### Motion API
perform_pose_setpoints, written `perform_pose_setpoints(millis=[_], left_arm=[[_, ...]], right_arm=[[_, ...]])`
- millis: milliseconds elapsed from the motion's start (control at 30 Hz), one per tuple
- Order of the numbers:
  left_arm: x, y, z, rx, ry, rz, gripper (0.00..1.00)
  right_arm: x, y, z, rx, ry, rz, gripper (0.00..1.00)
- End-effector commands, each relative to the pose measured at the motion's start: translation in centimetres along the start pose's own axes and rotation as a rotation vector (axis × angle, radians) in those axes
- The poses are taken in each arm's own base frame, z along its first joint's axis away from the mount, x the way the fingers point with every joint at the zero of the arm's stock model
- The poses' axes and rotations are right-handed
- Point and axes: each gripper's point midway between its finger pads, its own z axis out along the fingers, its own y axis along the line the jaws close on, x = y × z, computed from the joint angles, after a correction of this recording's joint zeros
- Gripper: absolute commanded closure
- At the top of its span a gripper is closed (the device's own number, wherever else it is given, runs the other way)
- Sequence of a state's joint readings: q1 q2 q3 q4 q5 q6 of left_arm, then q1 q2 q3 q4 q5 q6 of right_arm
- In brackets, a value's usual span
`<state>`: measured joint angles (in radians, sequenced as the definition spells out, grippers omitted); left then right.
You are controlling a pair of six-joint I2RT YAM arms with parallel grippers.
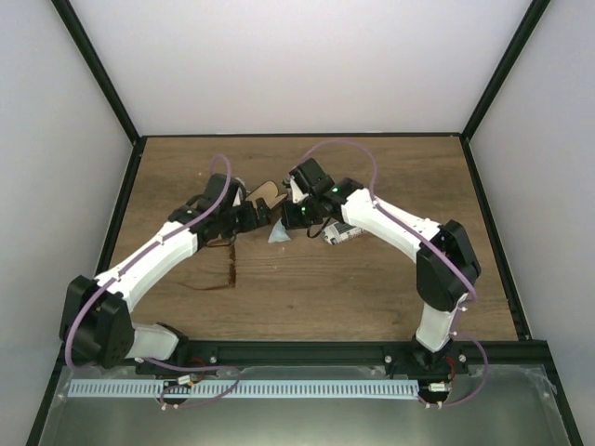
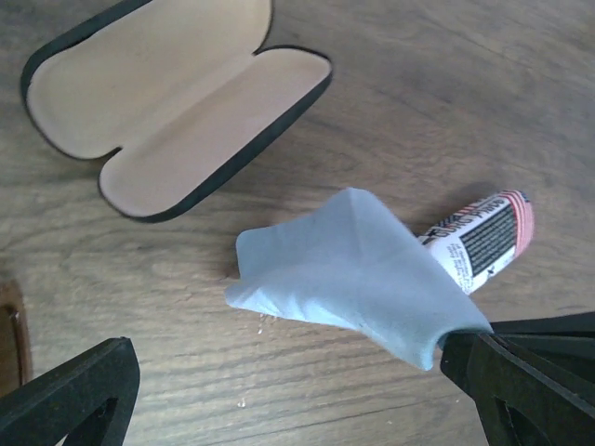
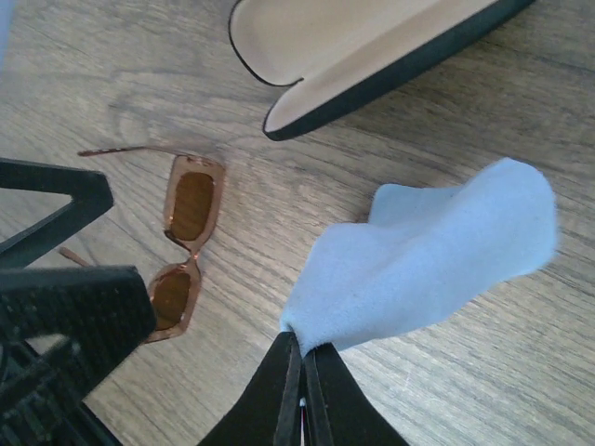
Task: Organize the sunglasses
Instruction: Pick up the glasses cleaning cloth from the center of the board.
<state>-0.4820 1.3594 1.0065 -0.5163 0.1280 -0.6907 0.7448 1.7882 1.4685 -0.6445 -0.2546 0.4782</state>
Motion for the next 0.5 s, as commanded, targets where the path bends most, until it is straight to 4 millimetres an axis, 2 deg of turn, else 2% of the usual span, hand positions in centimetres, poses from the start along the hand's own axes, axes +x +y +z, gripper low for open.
perform_pose_setpoints(millis=[0, 133, 200, 300, 367, 467], left_arm=[[-0.4, -1.5, -0.4, 0.076, -0.025, 0.107, 0.01], [0.3, -1.6, -0.5, 0.092, -0.018, 0.107, 0.12], [0.2, -0.6, -0.6, 0.047, -0.039, 0.068, 0.26], [0.2, -0.5, -0.9, 0.046, -0.052, 0.050, 0.31], [0.4, -0.7, -0.9, 0.064, -0.041, 0.049, 0.28], [1.3, -1.2, -0.5, 0.107, -0.002, 0.079, 0.02]], right_arm=[[-1.7, 1.7, -2.7, -0.030, -0.046, -0.023, 0.99], [-2.2, 1.9, -3.0, -0.034, -0.053, -0.028, 0.99], [-2.5, 2.1, -3.1, -0.041, -0.054, -0.029, 0.99], [-3.2, 2.5, -3.2, -0.051, -0.056, -0.035, 0.99], [-3.6, 2.7, -3.3, -0.059, -0.054, -0.034, 0.99], [-3.5, 2.7, -3.2, -0.068, -0.046, -0.030, 0.99]])
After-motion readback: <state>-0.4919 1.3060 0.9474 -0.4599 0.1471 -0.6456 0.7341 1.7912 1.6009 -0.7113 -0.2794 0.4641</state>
